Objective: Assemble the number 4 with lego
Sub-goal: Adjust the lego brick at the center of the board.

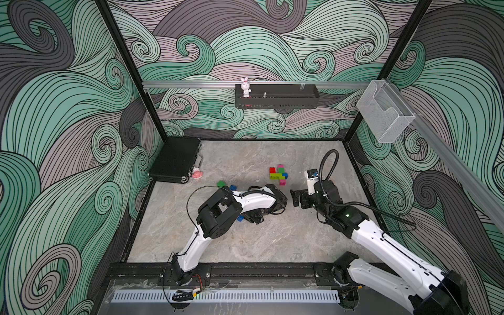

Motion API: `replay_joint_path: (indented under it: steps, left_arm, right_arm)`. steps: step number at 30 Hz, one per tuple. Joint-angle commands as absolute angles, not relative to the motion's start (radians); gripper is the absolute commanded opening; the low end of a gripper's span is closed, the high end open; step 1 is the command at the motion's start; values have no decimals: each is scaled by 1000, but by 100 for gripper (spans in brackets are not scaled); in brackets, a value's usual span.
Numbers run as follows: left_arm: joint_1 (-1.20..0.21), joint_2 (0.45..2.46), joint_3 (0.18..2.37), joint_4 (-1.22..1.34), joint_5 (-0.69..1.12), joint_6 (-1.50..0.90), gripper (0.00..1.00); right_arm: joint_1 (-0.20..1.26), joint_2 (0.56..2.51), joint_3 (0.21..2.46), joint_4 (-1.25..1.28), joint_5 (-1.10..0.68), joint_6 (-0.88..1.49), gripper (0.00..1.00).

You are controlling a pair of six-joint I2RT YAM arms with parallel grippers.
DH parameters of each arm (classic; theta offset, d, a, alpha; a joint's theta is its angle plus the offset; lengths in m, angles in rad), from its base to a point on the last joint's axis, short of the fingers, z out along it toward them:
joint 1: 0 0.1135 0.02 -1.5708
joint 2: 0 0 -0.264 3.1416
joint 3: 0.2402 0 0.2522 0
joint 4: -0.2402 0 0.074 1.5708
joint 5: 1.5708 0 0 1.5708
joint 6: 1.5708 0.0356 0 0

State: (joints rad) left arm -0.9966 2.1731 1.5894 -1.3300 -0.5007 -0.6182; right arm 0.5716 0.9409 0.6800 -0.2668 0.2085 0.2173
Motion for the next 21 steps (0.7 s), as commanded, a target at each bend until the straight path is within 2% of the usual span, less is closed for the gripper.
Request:
replay_joint_path:
  steps: [1, 8, 11, 14, 17, 21]
  left_arm:
    - [-1016, 2173, 1618, -1350, -472, -620, 34]
    - [-1027, 2186, 1629, -1342, -444, -606, 35]
    - [-1020, 2113, 1600, -1293, -448, -601, 36]
    - [-996, 1985, 1547, -1219, -446, -575, 49]
    - [-930, 1861, 1467, -1134, -348, -520, 61]
    - [-822, 1766, 1334, -1023, -143, -333, 64]
  right_arm:
    - [568, 928, 692, -279, 210, 209, 99]
    - [568, 925, 690, -284, 213, 207, 99]
    - [567, 927, 690, -284, 211, 204, 99]
    - [568, 934, 693, -286, 207, 201, 99]
    - [568, 943, 699, -287, 201, 201, 99]
    - [568, 954, 706, -287, 195, 207, 99]
